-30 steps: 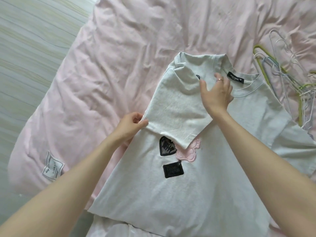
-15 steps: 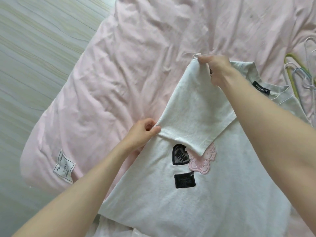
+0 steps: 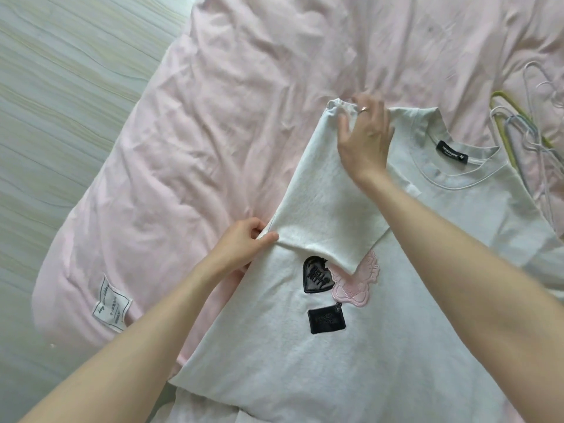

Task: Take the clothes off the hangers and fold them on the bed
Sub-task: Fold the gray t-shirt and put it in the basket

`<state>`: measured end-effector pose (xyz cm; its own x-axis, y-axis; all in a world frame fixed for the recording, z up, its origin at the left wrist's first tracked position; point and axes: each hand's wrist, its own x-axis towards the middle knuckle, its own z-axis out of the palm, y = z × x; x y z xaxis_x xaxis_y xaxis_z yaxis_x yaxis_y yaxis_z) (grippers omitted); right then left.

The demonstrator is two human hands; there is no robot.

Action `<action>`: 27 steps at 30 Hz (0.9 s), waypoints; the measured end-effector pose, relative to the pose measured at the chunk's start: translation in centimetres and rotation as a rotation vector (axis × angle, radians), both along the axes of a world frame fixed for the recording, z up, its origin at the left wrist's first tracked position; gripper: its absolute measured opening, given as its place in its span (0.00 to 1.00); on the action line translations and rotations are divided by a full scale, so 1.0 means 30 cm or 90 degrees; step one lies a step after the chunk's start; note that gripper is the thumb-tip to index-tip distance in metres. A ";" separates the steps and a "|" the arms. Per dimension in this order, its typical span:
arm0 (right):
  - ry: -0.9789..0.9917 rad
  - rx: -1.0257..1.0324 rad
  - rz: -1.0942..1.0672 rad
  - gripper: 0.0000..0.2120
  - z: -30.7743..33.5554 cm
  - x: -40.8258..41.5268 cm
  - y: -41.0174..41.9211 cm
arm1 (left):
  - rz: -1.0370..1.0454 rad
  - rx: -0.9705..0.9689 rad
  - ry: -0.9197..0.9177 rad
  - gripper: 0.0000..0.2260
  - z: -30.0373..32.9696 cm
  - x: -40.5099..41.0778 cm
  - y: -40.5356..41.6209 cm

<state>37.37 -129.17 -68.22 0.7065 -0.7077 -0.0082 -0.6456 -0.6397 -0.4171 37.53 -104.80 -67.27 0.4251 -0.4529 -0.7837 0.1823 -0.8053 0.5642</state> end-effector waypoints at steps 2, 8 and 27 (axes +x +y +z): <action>-0.014 -0.041 0.063 0.20 -0.021 -0.091 0.110 | -0.020 0.008 -0.044 0.12 -0.002 -0.013 0.007; 0.283 -0.010 0.154 0.27 -0.098 -0.300 0.335 | -0.120 0.078 -0.226 0.09 -0.009 -0.034 0.015; 0.244 0.105 -0.282 0.23 0.025 -1.087 0.083 | -0.567 -0.061 -0.439 0.21 0.042 -0.413 -0.242</action>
<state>4.75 -126.67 -67.48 0.2695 -0.9017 -0.3382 -0.9597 -0.2221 -0.1724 25.14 -112.05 -66.01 0.2497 -0.8561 -0.4525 -0.8092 -0.4411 0.3881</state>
